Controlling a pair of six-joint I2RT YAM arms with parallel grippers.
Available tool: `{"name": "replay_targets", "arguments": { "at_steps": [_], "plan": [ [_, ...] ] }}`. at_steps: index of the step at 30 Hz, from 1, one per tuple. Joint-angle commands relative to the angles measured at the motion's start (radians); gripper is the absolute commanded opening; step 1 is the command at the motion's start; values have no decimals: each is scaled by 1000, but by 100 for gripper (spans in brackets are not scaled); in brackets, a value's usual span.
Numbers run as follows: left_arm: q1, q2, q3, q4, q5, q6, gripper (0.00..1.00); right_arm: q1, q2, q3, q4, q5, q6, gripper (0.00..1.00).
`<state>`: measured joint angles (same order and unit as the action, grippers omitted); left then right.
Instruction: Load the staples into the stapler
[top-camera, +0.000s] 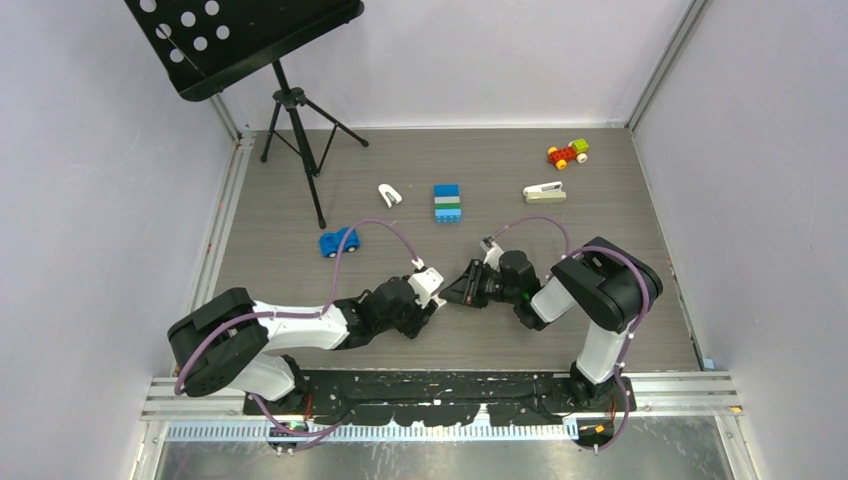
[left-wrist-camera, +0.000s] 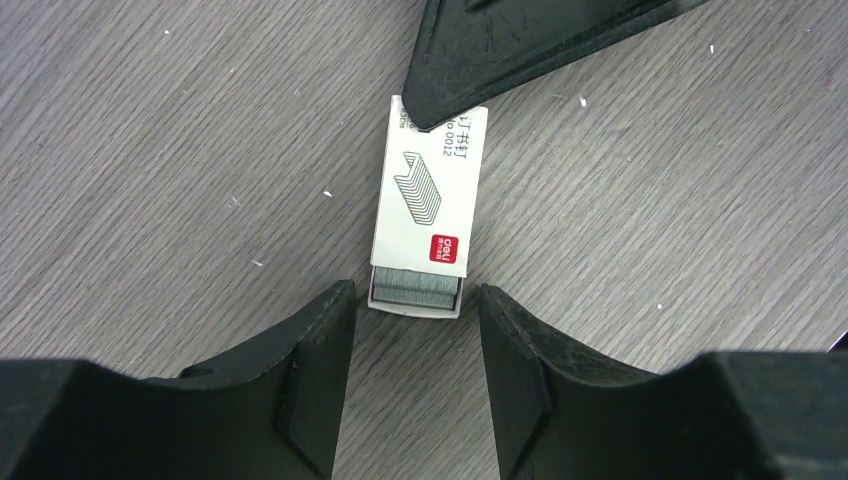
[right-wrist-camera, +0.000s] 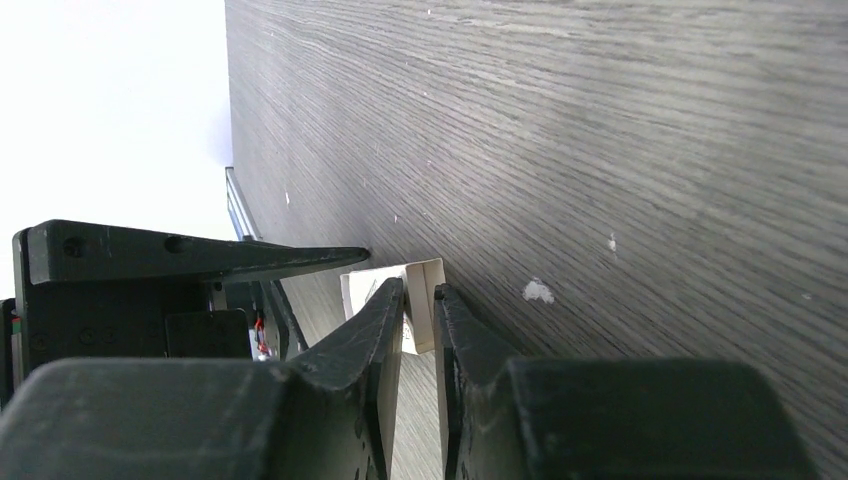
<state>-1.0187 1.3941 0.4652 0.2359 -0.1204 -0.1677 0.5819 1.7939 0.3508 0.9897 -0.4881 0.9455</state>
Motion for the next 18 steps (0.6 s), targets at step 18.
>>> {"name": "replay_targets", "arguments": {
  "at_steps": [18],
  "plan": [
    [4, -15, -10, -23, 26, 5, 37, -13, 40, -26, 36, 4, -33, 14]
  ]
}}
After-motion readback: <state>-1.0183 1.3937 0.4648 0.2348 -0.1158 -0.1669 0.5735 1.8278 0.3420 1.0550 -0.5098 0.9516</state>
